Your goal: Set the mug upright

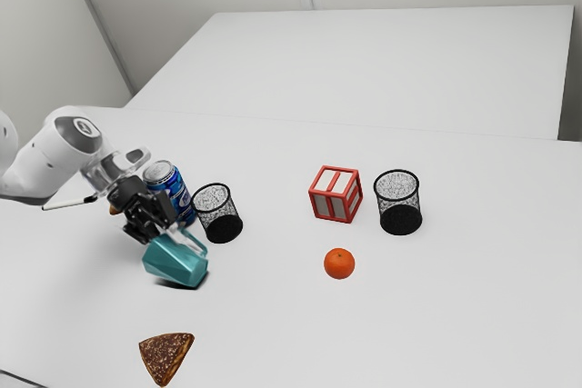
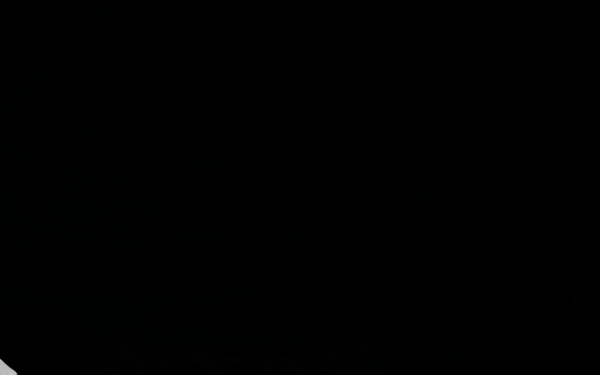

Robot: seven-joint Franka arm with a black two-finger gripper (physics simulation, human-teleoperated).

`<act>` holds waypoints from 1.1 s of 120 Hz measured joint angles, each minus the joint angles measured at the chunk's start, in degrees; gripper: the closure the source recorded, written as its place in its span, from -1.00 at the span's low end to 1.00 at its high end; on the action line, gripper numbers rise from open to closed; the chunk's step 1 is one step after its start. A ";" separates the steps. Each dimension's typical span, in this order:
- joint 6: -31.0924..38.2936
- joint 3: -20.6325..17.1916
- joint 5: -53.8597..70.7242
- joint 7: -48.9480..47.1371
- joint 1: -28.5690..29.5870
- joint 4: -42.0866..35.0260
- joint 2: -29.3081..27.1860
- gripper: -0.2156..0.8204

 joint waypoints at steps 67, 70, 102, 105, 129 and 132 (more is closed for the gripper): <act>-0.10 -0.99 0.29 -6.05 -3.28 -2.53 -6.20 0.91; -0.05 -1.01 0.35 -6.37 -3.38 -2.60 -6.31 0.91; 4.63 -8.07 11.13 -10.36 -8.94 -2.68 -12.65 0.93; 5.32 -9.30 12.97 -10.90 -9.50 -2.66 -13.32 0.93; 10.40 -16.71 26.21 -16.81 -16.11 -3.23 -16.67 0.93; 11.17 -17.07 27.20 -17.73 -17.10 -3.79 -17.01 0.93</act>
